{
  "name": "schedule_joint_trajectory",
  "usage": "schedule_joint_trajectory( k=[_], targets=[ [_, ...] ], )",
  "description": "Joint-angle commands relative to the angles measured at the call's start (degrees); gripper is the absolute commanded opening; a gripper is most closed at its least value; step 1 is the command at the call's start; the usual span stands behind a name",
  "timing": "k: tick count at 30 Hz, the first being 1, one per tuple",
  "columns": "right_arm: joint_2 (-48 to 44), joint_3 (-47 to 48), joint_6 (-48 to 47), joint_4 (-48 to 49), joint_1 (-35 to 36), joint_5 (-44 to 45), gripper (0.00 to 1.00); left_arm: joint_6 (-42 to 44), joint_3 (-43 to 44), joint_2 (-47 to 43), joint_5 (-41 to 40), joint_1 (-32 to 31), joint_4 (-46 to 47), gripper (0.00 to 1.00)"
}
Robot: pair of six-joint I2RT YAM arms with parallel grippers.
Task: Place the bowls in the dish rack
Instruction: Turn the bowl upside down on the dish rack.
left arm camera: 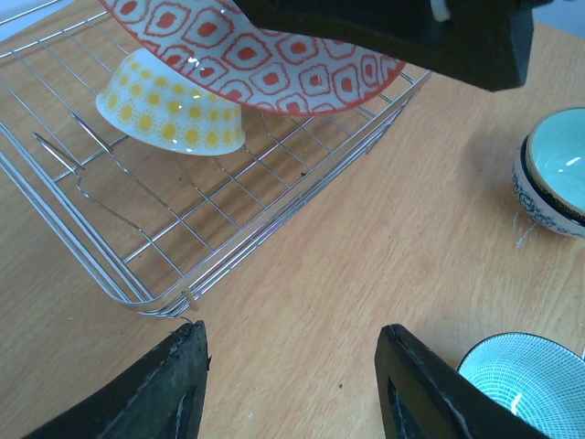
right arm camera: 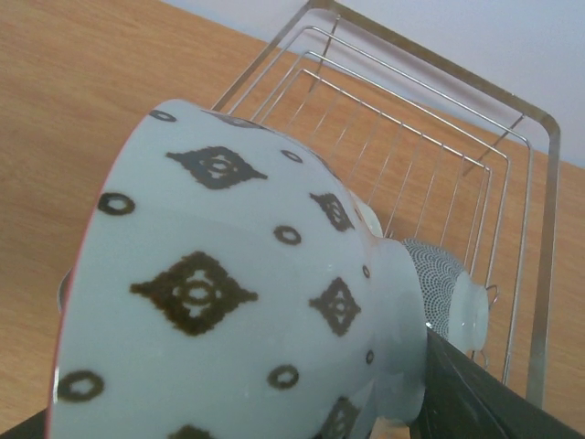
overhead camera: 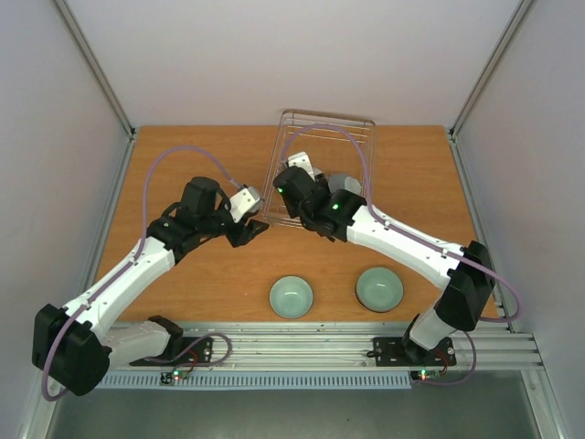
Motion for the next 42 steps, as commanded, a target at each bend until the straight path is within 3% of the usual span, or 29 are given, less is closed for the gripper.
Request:
schedule_joint_trajectory(
  k=[1, 8, 14, 23, 29, 42],
  targets=[
    [1.6, 4.2, -2.5, 0.6, -2.0, 2.3, 0.01, -0.4, -0.2, 0.1, -0.4, 0.1, 2.4, 0.51],
    [13.8, 21.5, -4.6, -11.4, -12.3, 2.3, 0.01, 0.1, -0.8, 0.7, -1.6, 0.4, 1.5, 0.51],
    [26.3, 39.5, -9.4, -18.4, -19.4, 3.1, 0.01, 0.0, -2.8, 0.7, 3.9, 3.8, 2.5, 0.51],
    [49.9, 70.1, -16.2, -27.9, -25.1, 7.2, 0.01, 0.5, -1.8, 5.7, 6.4, 4.6, 1.1, 0.50],
    [54.2, 69.7, -15.5, -26.8, -28.5, 10.5, 0.01, 1.4, -2.0, 4.9, 6.5, 4.8, 0.2, 0.49],
    [59.7, 69.1, -23.1, -22.2, -30.2, 14.1, 0.03, 1.9, -1.9, 6.2, 7.6, 5.0, -0.1, 0.48]
  ],
)
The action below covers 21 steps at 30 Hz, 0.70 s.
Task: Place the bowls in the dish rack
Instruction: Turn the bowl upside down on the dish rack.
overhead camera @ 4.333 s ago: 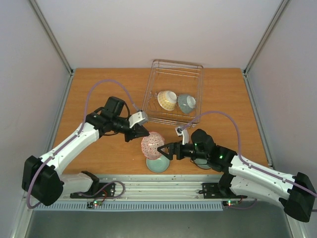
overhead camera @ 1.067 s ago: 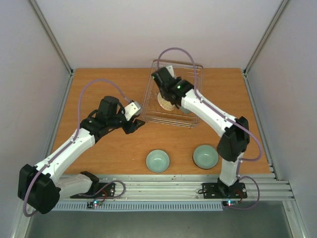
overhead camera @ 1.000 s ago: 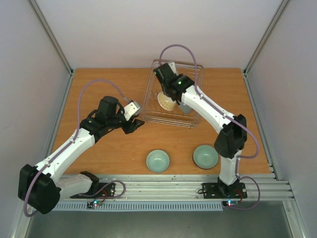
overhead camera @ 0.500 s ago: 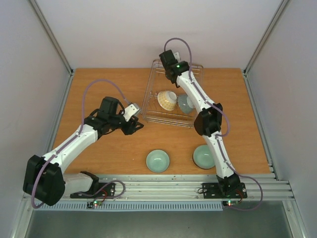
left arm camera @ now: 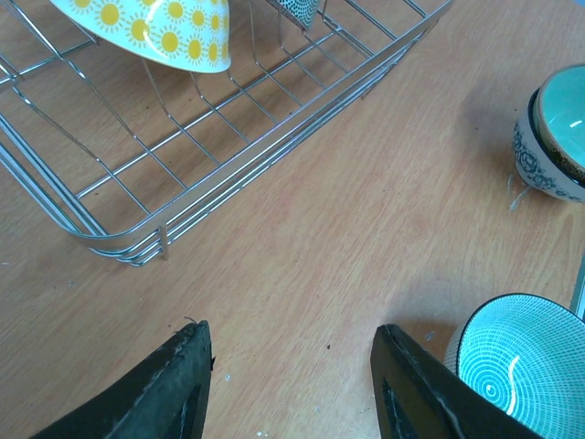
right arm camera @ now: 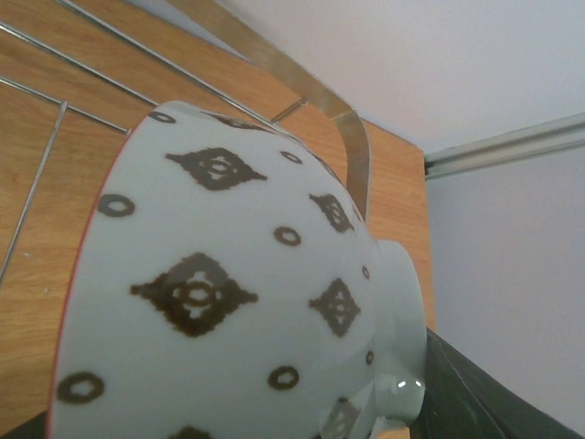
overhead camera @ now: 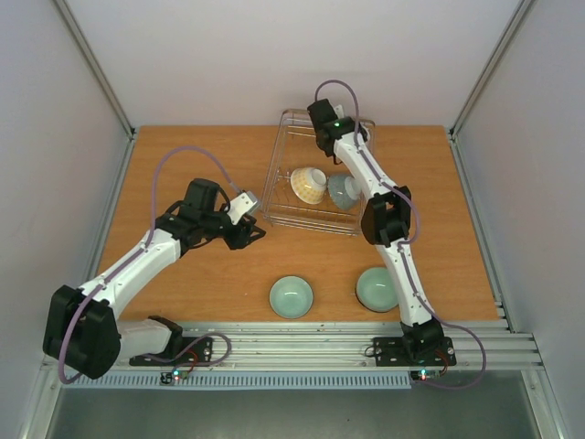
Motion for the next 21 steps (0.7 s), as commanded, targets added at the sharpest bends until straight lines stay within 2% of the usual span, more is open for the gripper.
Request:
schedule_joint_trajectory(
  k=[1, 11, 15, 17, 18, 21],
  targets=[
    [2.7, 1.4, -4.1, 2.8, 0.0, 3.4, 0.03, 1.0, 0.4, 0.6, 1.1, 0.4, 0.3, 0.48],
    [7.7, 2.7, -11.2, 6.7, -0.9, 7.1, 0.04, 1.4, 0.5, 1.2, 1.5, 0.4, 0.0, 0.48],
    [9.2, 2.7, -13.6, 7.3, -0.9, 8.5, 0.09, 1.5, 0.7, 2.0, 1.5, 0.4, -0.1, 0.48],
    [9.7, 2.7, -14.4, 7.7, -1.0, 9.0, 0.15, 1.5, 0.8, 2.4, 1.6, 0.4, -0.2, 0.48],
    [9.9, 2.7, -14.8, 7.8, -0.9, 9.2, 0.22, 1.5, 0.8, 2.5, 1.6, 0.4, -0.2, 0.48],
    [10.3, 2.6, -15.2, 8.1, -0.9, 9.2, 0.48, 1.5, 0.8, 2.8, 1.7, 0.4, -0.2, 0.48]
  ],
)
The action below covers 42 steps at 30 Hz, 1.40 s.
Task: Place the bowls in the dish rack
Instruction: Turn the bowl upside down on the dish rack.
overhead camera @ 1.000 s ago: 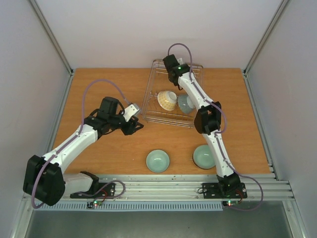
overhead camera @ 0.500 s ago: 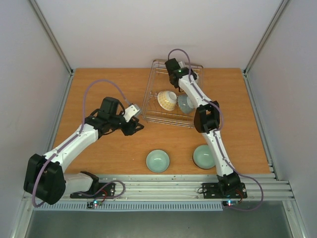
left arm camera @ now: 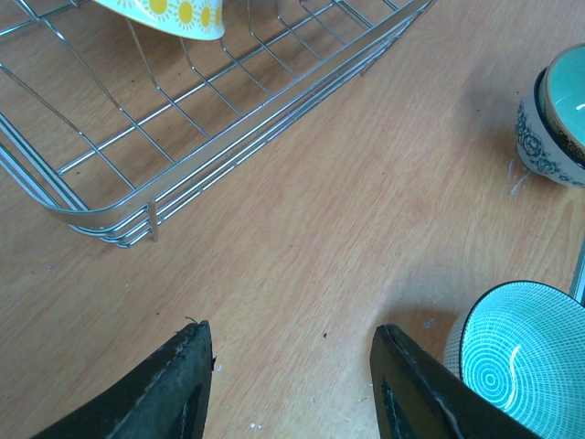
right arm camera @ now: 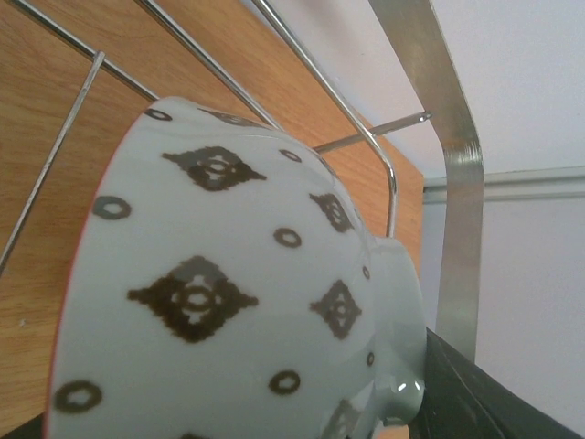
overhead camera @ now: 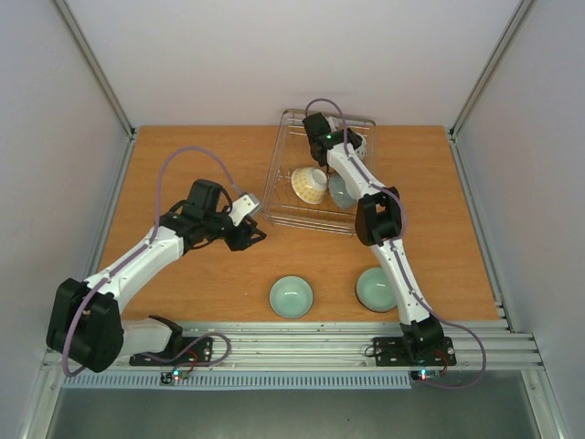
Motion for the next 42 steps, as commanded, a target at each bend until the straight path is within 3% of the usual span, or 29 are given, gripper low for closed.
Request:
schedule_joint_trajectory(
  k=[1, 3, 7, 15, 29, 42],
  targets=[
    [1.9, 1.7, -3.2, 0.2, -0.7, 3.8, 0.60, 1.1, 0.8, 0.8, 1.2, 0.4, 0.4, 0.48],
    [1.9, 1.6, -2.9, 0.0, -0.6, 3.4, 0.72, 1.2, 0.8, 1.0, 1.2, 0.4, 0.5, 0.48],
    [1.2, 1.6, -1.1, -1.5, -0.6, 1.0, 0.86, 1.2, 0.9, 1.3, 1.2, 0.4, 0.4, 0.48],
    [-0.7, 1.5, 2.9, -5.5, -0.5, -6.6, 0.98, 1.4, 0.9, 1.8, 1.2, 0.4, 0.4, 0.48],
    [-10.2, -2.8, 11.4, -10.0, 0.2, -26.7, 0.99, 1.8, 0.9, 1.9, 1.3, 0.4, 0.1, 0.48],
    [-13.7, -2.7, 12.5, -11.0, 0.2, -25.5, 0.99, 2.0, 1.1, 2.3, 1.7, 0.4, -0.1, 0.48]
  ],
)
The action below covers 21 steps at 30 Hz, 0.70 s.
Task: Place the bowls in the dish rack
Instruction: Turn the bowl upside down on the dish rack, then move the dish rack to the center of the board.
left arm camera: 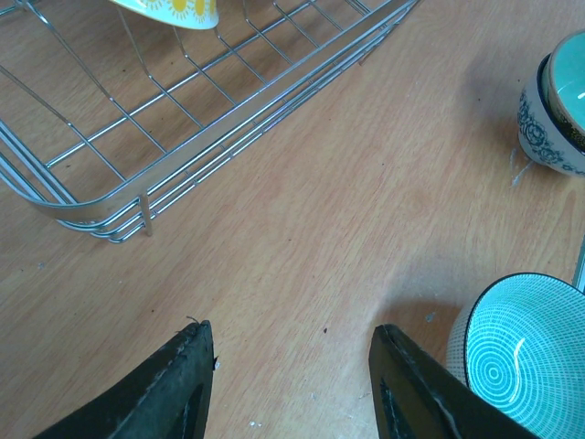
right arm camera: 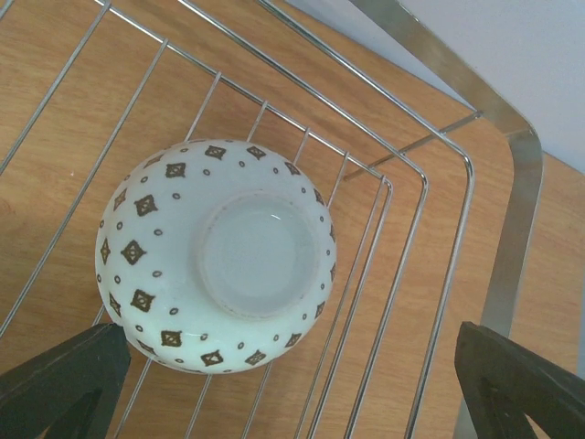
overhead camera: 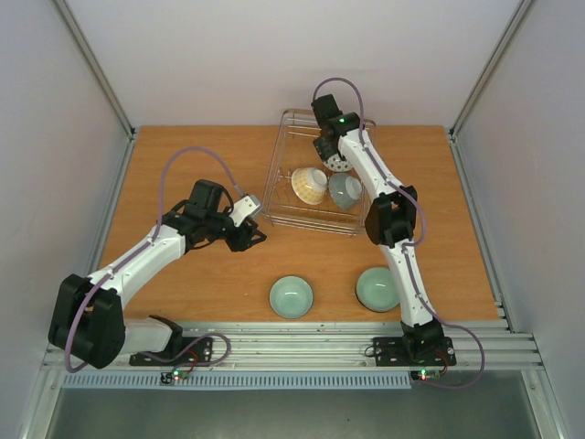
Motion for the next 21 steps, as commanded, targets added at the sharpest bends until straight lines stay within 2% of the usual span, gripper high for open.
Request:
schedule_joint_trajectory(
  k=[1, 5, 8, 10, 15, 16, 21],
  targets=[
    [-2.4, 0.0, 2.2, -1.6, 0.4, -0.5, 0.99, 1.0, 1.0, 0.9, 1.3, 0.4, 0.1, 0.48],
    [-9.5, -5.6, 5.9, 0.2, 0.8, -6.5, 0.89, 1.0, 1.1, 0.9, 1.1, 0.4, 0.0, 0.48],
    [-20.2, -17.6, 7.8, 6.2, 2.7, -11.0, 0.74, 1.3, 1.4, 0.6, 0.9, 0.4, -0.4, 0.48],
    [-26.8, -25.6, 8.3, 9.3, 4.6, -13.7, 0.57, 1.2, 1.3, 0.3, 0.8, 0.5, -0.3, 0.48],
    [-34.9, -36.2, 10.9, 10.0, 10.4, -14.0, 0.09, 1.4, 1.2, 0.1, 0.5, 0.5, -0.2, 0.48],
    [-36.0, -38.0, 11.8, 10.0, 11.1, -15.5, 0.03, 1.3, 1.2, 0.1, 0.4, 0.6, -0.3, 0.48],
    [-39.0, -47.4, 14.6, 11.6, 14.6, -23.8, 0.01, 1.3, 0.8, -1.5, 0.1, 2.2, 0.5, 0.47]
  ],
)
